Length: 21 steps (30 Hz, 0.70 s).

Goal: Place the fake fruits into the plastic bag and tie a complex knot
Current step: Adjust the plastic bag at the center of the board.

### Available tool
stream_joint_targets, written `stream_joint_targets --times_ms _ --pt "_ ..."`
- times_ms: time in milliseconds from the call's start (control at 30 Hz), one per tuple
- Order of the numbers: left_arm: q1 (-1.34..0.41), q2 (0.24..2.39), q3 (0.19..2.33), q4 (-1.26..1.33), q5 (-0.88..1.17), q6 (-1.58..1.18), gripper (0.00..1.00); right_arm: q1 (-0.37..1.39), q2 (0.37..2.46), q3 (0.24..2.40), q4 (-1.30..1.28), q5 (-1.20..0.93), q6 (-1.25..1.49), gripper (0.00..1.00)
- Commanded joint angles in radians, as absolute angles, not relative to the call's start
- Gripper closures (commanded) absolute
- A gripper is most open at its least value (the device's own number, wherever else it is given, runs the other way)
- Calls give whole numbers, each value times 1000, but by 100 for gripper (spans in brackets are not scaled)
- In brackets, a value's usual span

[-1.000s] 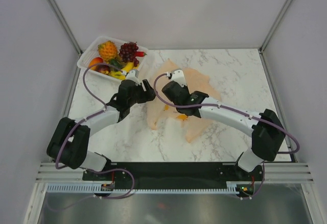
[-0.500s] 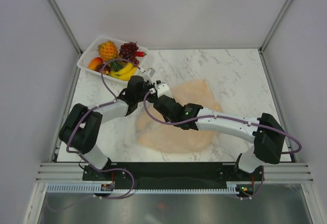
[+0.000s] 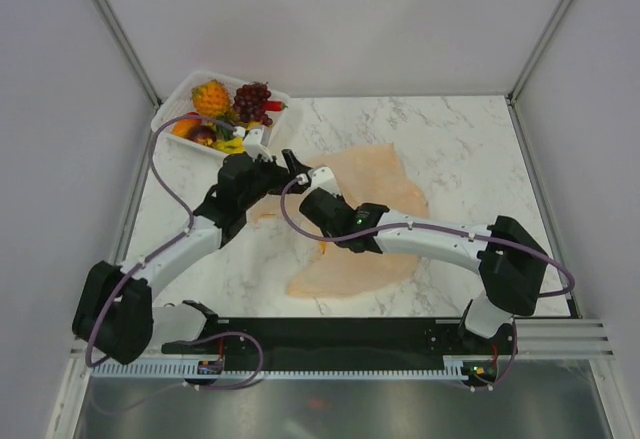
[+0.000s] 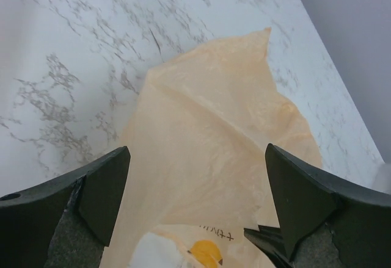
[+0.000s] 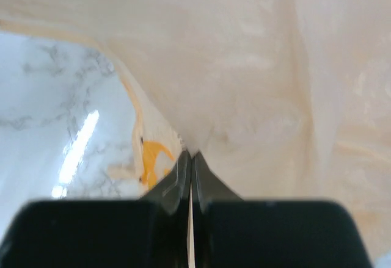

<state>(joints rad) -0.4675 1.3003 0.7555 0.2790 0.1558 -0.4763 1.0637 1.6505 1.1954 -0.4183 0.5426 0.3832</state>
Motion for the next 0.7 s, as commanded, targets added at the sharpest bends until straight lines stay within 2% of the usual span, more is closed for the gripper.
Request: stream_joint_targets --times_ms 0,133,267,400,533,667 --pt "-476 1106 672 324 3 -426 0 1011 1646 1166 -419 545 439 100" --pt "-494 919 548 360 -141 -417 0 956 1634 1180 -396 491 436 100" --pt "-518 851 512 391 -144 -399 0 888 1634 1238 -391 471 457 100" --pt "-534 934 555 408 -51 -391 1 809 1629 1298 -391 448 476 100" --pt "-540 1076 597 419 55 -423 2 787 1632 1364 -393 436 466 100" --pt "-546 1132 611 437 87 -442 3 773 1635 1404 -394 428 463 100"
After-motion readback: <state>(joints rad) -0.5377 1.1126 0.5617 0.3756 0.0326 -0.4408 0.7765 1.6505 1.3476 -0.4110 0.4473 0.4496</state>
